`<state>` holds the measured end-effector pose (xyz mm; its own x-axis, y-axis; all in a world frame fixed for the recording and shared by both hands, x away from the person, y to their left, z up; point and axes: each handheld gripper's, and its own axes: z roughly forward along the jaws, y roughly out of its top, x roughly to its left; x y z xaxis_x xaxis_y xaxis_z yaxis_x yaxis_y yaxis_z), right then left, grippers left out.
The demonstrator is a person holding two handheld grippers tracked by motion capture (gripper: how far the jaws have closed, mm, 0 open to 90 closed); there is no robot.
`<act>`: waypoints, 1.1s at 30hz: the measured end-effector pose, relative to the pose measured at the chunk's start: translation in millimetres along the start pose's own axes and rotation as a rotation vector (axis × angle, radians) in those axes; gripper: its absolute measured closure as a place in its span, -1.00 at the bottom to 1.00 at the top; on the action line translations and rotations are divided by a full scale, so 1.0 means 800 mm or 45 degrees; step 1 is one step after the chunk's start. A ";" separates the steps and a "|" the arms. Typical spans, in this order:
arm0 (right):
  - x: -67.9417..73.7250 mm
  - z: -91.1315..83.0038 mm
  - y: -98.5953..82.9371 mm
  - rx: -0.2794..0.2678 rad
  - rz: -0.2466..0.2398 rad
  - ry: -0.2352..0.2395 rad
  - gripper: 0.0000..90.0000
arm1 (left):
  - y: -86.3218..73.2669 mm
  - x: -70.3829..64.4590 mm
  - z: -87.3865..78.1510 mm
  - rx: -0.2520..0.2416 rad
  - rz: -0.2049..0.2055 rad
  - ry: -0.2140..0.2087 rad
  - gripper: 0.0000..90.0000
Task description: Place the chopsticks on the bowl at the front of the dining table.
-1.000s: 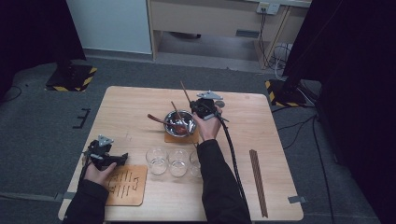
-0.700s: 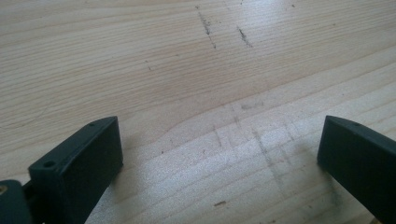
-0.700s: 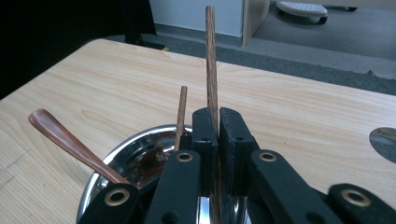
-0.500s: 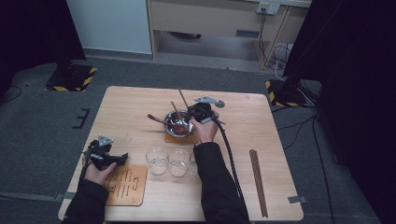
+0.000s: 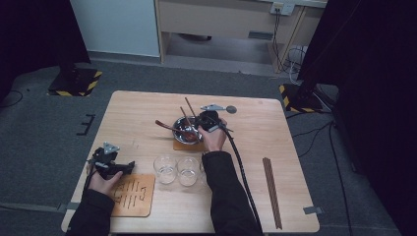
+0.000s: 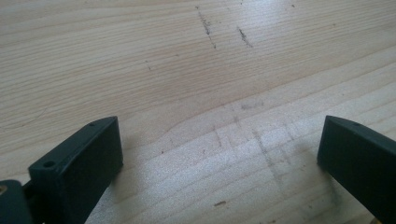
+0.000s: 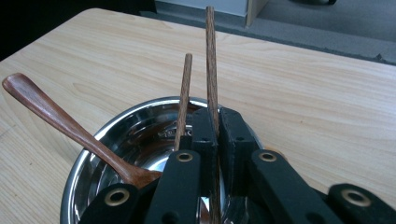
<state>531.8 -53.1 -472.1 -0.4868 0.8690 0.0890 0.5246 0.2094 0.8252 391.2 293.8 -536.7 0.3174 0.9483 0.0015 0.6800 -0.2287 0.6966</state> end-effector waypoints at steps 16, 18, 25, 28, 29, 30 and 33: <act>0.004 0.013 -0.008 0.055 0.010 0.004 0.90 | 0.000 0.000 0.000 0.000 0.000 0.000 -1.00; 0.005 0.014 -0.009 0.069 0.011 0.001 0.90 | 0.000 0.000 0.000 0.000 0.000 0.000 -1.00; 0.004 0.016 -0.011 0.095 0.016 0.008 0.90 | 0.000 0.000 0.000 0.000 0.000 0.000 -1.00; 0.004 0.016 -0.011 0.099 0.016 0.006 0.90 | 0.000 0.000 0.000 0.000 0.000 0.000 -1.00; 0.004 0.016 -0.011 0.100 0.015 0.006 0.90 | 0.000 0.000 0.000 0.000 0.000 0.000 -1.00; 0.004 0.016 -0.011 0.100 0.015 0.007 0.90 | 0.000 0.000 0.000 0.000 0.000 0.000 -1.00; 0.004 0.016 -0.011 0.104 0.021 0.015 0.89 | 0.000 0.000 0.000 0.000 0.000 0.000 -1.00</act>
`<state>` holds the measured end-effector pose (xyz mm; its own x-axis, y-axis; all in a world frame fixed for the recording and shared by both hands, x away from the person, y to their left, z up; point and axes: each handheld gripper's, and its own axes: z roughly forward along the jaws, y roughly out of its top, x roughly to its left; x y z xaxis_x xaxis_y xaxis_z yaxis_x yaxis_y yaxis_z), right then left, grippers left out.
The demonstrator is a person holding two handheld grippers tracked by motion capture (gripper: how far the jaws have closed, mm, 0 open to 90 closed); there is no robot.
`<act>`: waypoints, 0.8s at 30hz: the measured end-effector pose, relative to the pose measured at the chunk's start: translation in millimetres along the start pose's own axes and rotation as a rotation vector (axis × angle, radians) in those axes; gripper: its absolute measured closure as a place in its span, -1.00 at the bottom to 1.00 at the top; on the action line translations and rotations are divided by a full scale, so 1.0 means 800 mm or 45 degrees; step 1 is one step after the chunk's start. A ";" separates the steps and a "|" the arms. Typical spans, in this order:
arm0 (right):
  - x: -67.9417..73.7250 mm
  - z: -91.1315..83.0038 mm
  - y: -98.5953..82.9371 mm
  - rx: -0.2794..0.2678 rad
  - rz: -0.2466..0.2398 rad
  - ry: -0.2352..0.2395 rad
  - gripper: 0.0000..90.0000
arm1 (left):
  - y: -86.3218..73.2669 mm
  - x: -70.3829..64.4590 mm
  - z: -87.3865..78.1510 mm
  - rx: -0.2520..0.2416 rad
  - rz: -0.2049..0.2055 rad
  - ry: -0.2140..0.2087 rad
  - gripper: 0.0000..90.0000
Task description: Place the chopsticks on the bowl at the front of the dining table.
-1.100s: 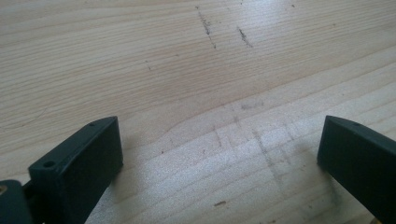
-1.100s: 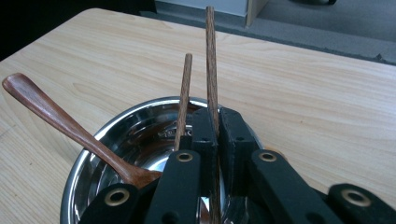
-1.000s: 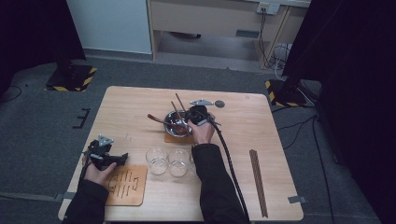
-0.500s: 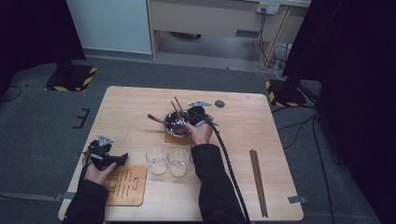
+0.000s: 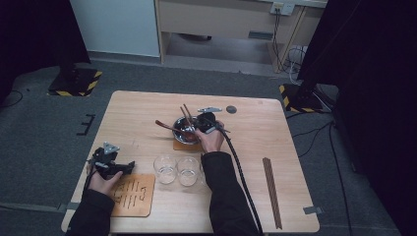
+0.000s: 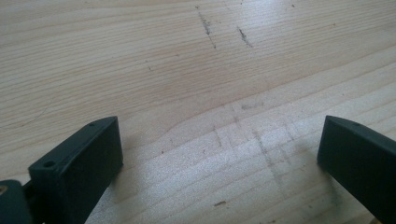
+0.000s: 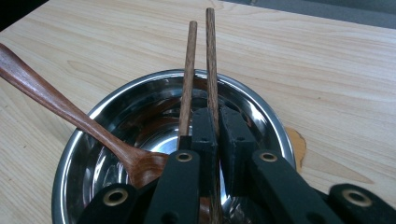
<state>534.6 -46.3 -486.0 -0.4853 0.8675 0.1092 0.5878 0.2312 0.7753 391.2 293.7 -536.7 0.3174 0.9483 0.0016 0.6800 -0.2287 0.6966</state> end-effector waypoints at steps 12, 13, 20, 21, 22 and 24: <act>0.000 -0.001 0.000 0.011 -0.015 0.011 0.78 | 0.000 0.000 0.000 0.000 0.000 0.000 -1.00; 0.000 -0.001 0.000 0.009 -0.018 0.011 0.77 | 0.000 0.000 0.000 0.000 0.000 0.000 -1.00; -0.002 -0.009 0.004 -0.009 -0.023 0.016 0.71 | 0.000 0.000 0.000 0.000 0.000 0.000 -1.00; -0.002 -0.010 0.004 -0.012 -0.027 0.018 0.69 | 0.000 0.000 0.000 0.000 0.000 0.000 -1.00; -0.002 -0.011 0.005 -0.015 -0.029 0.024 0.67 | 0.000 0.000 0.000 0.000 0.000 0.000 -1.00; 0.000 -0.012 0.005 -0.013 -0.037 0.033 0.59 | 0.000 0.000 0.000 0.000 0.000 0.000 -1.00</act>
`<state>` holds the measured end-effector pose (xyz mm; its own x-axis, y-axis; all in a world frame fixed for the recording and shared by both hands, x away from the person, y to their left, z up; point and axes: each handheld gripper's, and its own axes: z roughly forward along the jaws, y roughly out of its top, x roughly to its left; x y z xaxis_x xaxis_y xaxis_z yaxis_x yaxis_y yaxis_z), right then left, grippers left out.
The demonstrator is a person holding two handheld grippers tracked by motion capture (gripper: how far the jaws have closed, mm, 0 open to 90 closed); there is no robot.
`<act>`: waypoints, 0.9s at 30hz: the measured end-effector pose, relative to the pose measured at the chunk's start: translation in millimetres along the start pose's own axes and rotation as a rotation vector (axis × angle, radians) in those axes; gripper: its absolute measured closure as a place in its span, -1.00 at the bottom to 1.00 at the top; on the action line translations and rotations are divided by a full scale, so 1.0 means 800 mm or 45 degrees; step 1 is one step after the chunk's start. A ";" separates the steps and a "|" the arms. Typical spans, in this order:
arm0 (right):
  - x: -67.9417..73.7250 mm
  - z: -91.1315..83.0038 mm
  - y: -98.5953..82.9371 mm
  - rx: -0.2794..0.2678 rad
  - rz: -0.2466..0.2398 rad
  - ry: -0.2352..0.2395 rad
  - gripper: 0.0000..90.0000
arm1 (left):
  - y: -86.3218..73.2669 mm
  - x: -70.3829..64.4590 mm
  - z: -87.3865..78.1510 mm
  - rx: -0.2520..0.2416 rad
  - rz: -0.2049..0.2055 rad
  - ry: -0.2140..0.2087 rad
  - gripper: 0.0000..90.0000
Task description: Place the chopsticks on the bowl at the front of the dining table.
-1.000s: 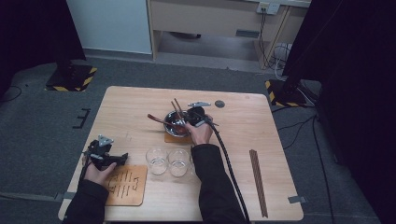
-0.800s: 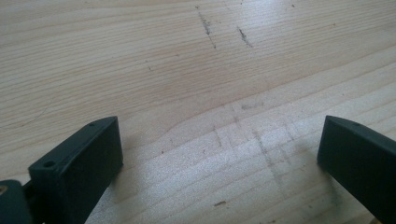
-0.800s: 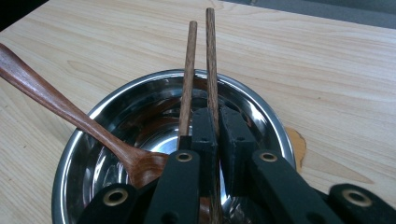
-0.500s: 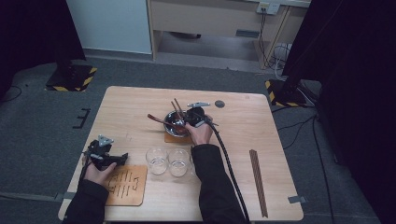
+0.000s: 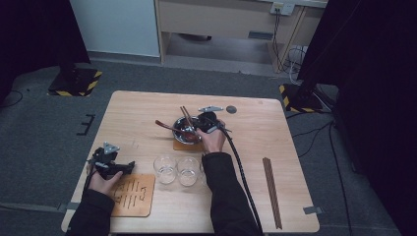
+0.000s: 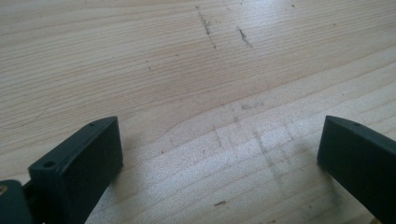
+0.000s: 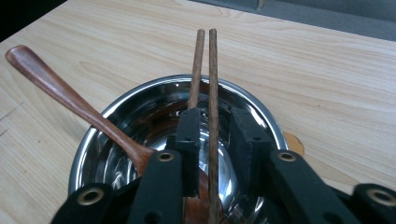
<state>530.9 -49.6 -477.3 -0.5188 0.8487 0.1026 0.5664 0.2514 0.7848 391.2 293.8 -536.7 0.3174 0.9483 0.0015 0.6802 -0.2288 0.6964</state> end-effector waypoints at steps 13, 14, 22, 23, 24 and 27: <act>0.007 0.008 -0.005 0.068 -0.037 0.020 0.28 | 0.000 0.000 0.000 0.000 0.000 0.000 -1.00; 0.006 0.009 -0.005 0.070 -0.045 0.014 0.29 | 0.000 0.000 0.000 0.000 0.000 0.000 -1.00; 0.007 0.010 -0.007 0.100 -0.063 -0.011 0.42 | 0.000 0.000 0.000 0.000 0.000 0.000 -1.00; 0.007 0.010 -0.007 0.099 -0.062 -0.010 0.46 | 0.000 0.000 0.000 0.000 0.000 0.000 -1.00; 0.007 0.010 -0.006 0.098 -0.058 -0.010 0.49 | 0.000 0.000 0.000 0.000 0.000 0.000 -1.00; 0.008 0.010 -0.006 0.099 -0.056 -0.014 0.57 | 0.000 0.000 0.000 0.000 0.000 0.000 -1.00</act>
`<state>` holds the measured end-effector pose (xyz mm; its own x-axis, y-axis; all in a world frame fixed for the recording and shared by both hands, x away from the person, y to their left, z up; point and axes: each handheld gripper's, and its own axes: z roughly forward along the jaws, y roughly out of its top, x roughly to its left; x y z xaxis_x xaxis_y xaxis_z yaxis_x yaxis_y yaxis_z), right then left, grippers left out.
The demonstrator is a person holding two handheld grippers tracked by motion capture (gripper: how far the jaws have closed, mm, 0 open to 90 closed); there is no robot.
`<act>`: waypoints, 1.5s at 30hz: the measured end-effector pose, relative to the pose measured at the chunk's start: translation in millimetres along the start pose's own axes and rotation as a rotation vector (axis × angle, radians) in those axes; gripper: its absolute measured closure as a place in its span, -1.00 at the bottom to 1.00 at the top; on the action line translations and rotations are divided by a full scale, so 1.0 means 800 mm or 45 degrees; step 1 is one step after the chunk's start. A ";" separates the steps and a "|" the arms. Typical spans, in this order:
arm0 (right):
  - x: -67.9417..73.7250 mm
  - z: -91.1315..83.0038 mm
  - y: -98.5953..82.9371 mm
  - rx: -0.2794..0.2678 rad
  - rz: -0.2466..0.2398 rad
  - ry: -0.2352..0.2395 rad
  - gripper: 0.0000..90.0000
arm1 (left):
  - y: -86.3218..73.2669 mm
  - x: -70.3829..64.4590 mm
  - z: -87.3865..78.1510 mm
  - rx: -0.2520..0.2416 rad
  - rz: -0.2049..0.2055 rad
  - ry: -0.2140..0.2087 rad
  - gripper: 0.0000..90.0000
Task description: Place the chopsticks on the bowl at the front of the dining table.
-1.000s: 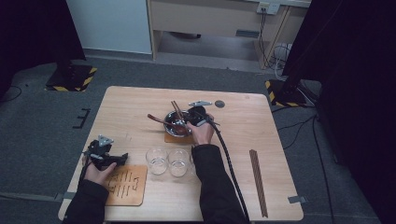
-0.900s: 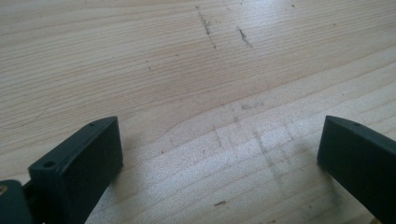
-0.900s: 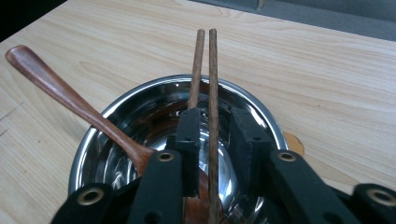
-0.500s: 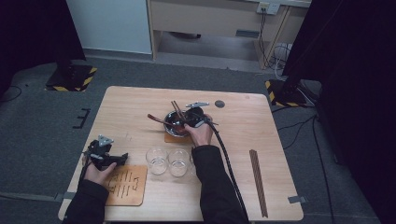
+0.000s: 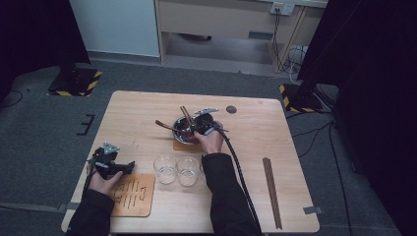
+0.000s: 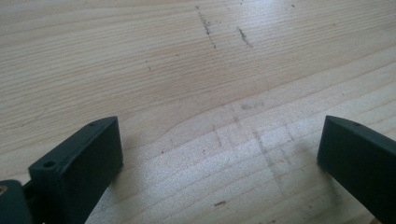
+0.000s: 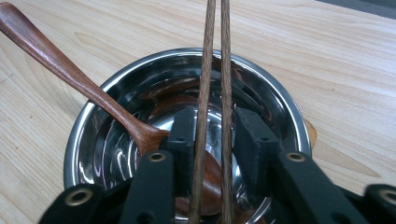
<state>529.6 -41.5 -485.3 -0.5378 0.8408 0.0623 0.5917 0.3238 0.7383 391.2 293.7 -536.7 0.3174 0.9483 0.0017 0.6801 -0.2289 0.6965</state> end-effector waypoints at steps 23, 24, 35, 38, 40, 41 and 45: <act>0.000 0.001 0.001 -0.008 0.064 -0.069 0.76 | 0.000 0.000 0.000 0.000 0.000 0.000 -1.00; 0.000 0.002 0.002 -0.009 0.069 -0.073 0.76 | 0.000 0.000 0.000 0.000 0.000 0.000 -1.00; -0.002 0.002 0.004 -0.044 0.085 -0.062 0.52 | 0.000 0.000 0.000 0.000 0.000 0.000 -1.00; -0.003 -0.004 0.006 -0.084 0.087 -0.045 0.32 | 0.000 0.000 0.000 0.000 0.000 0.000 -1.00; -0.004 -0.008 0.008 -0.093 0.080 -0.040 0.27 | 0.000 0.000 0.000 0.000 0.000 0.000 -1.00; -0.005 -0.011 0.008 -0.106 0.075 -0.045 0.26 | 0.000 0.000 0.000 0.000 0.000 0.000 -1.00; -0.007 -0.024 0.013 -0.131 0.068 -0.049 0.19 | 0.000 0.000 0.000 0.000 0.000 0.000 -1.00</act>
<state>527.0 -51.0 -465.5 -0.4828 0.8722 0.0791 0.5530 0.2336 0.7998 391.2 293.7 -536.7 0.3174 0.9483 0.0016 0.6801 -0.2288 0.6965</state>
